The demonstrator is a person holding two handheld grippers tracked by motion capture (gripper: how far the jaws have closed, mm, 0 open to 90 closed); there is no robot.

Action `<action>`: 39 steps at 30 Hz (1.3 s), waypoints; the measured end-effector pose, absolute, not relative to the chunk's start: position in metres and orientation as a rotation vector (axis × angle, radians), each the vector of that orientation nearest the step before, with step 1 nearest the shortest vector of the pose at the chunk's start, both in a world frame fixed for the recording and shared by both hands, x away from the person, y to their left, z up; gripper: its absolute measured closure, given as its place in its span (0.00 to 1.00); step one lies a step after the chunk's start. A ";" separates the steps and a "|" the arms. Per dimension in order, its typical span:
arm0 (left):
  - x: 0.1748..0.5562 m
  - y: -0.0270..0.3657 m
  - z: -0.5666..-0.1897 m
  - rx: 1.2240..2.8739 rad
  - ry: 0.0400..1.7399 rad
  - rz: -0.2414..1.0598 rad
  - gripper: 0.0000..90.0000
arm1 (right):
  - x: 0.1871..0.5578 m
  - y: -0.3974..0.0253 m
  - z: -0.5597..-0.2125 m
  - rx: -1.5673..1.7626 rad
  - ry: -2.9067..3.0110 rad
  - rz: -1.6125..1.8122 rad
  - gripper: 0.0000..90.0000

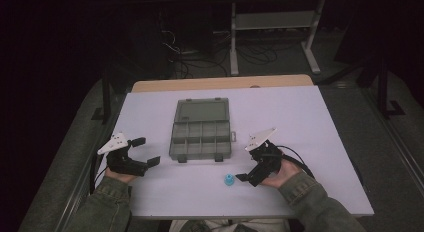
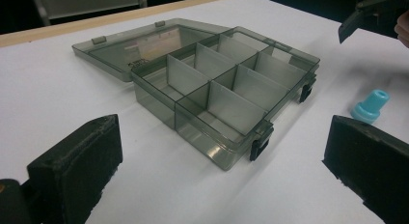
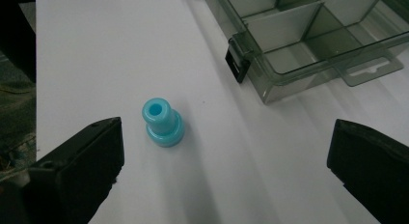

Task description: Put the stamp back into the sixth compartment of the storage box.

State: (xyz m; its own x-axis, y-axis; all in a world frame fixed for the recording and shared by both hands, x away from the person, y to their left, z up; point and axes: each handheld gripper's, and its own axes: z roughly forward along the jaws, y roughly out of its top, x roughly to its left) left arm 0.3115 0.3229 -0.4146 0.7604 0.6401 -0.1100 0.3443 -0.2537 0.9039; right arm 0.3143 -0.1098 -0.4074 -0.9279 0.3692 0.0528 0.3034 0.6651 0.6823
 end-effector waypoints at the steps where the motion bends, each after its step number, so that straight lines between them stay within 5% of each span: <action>1: 0.312 0.323 -0.415 1.866 0.756 0.339 0.00 | 0.314 -0.109 -0.408 0.559 2.790 1.112 0.00; 20: 0.312 0.323 -0.415 1.871 0.753 0.341 0.00 | 0.310 -0.089 -0.421 0.494 2.881 1.024 0.00; 39: 0.312 0.323 -0.415 1.871 0.754 0.339 0.00 | 0.308 -0.079 -0.423 0.396 2.954 1.014 0.34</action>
